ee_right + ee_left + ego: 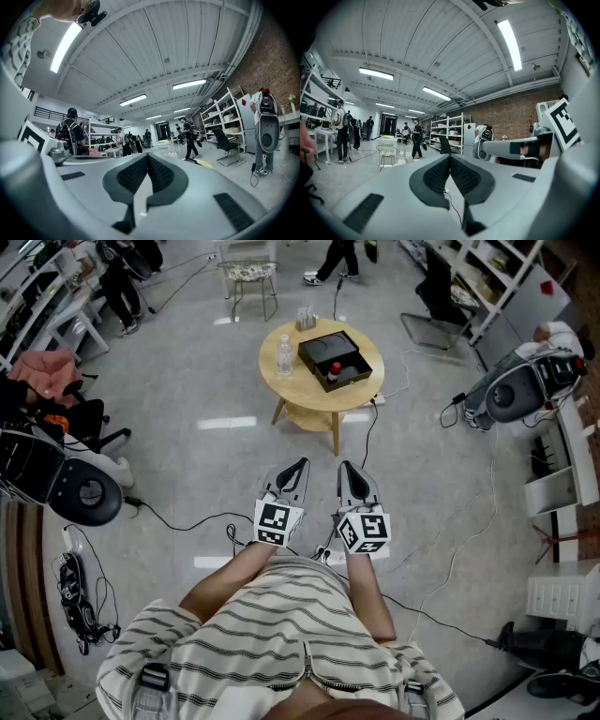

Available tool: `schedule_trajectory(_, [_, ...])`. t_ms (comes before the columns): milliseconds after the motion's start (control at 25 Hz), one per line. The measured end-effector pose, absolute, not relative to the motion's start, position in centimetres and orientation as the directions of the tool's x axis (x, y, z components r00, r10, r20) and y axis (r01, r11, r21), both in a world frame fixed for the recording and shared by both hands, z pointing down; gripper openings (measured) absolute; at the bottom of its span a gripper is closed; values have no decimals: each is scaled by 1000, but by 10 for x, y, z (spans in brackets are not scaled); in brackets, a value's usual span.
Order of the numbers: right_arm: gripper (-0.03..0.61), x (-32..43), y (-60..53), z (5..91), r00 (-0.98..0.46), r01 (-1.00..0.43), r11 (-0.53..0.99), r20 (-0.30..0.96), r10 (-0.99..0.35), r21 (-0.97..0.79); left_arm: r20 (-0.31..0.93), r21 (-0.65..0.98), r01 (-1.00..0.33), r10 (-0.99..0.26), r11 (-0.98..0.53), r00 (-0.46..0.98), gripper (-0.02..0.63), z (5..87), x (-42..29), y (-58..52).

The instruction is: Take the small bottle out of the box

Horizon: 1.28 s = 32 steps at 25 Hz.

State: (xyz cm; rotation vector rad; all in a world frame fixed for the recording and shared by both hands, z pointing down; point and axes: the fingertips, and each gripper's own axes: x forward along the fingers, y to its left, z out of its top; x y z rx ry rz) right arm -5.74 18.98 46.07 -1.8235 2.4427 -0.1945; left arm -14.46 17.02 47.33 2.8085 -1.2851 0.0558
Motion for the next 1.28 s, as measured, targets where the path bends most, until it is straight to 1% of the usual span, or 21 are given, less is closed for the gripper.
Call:
schedule_trajectory(680, [18,-47,199,455,-307,-939,305,-14,-952,-162,61,32,-760,-758,-649,650,21,473,-132,182])
schedule_trajectory(1040, [18,-22,216,452,-333,-932,333,-24,-943,-141,51,39,-783,-781,-621,622,21,473,-107,198])
schedule_trajectory(1280, [18,-7,236,455,-349,-928,351,-32,-936,-126,66,33,-796,-793,-605,606,21,482,-93,224])
